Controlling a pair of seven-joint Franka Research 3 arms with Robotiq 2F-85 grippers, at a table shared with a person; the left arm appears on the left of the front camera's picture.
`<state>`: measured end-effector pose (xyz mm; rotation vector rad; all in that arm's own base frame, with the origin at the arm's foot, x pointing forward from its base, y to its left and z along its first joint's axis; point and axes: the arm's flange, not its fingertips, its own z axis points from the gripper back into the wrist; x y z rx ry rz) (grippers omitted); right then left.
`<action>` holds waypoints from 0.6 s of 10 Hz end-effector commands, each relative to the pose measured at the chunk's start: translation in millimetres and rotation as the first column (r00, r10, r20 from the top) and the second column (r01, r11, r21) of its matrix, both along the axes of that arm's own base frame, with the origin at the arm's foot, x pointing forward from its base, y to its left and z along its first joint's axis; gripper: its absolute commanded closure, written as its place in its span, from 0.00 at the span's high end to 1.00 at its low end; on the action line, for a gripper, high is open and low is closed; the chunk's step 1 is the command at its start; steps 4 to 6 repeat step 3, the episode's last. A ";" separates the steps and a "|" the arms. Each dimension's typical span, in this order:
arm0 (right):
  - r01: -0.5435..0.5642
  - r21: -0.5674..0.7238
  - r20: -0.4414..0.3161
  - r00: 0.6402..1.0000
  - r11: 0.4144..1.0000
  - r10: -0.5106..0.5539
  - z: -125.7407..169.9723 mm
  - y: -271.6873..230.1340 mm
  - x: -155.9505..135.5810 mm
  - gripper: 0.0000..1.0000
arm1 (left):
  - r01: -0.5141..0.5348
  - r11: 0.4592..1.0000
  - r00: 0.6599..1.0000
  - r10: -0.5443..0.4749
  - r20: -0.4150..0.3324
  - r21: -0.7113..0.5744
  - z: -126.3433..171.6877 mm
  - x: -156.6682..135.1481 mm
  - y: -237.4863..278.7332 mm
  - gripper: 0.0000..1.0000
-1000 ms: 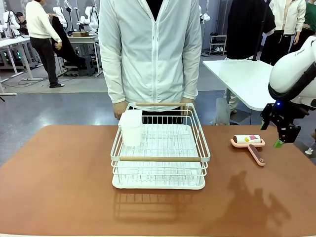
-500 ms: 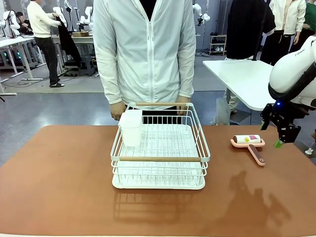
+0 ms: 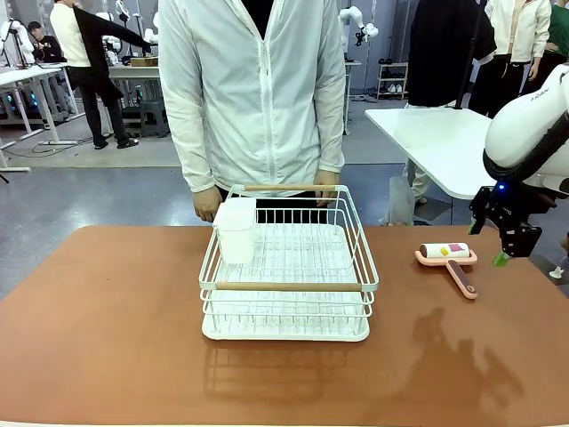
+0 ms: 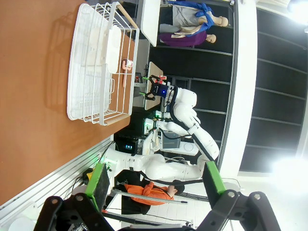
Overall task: Clean the table.
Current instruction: Place the Lint Roller down when the Dish drying rack is positioned in the middle of the table.
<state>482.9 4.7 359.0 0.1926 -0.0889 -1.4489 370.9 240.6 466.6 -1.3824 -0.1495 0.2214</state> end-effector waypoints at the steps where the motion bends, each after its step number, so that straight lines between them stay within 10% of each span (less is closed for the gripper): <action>1: 0.000 0.000 0.008 1.000 1.000 0.000 0.2 0.6 0.0 1.00 | -0.004 1.000 1.000 0.004 0.004 -0.004 1.1 -2.8 1.0 1.00; 6: 0.000 0.000 0.008 1.000 1.000 0.000 0.2 0.6 0.0 1.00 | -0.004 1.000 1.000 0.004 0.004 -0.004 1.1 -2.8 1.0 1.00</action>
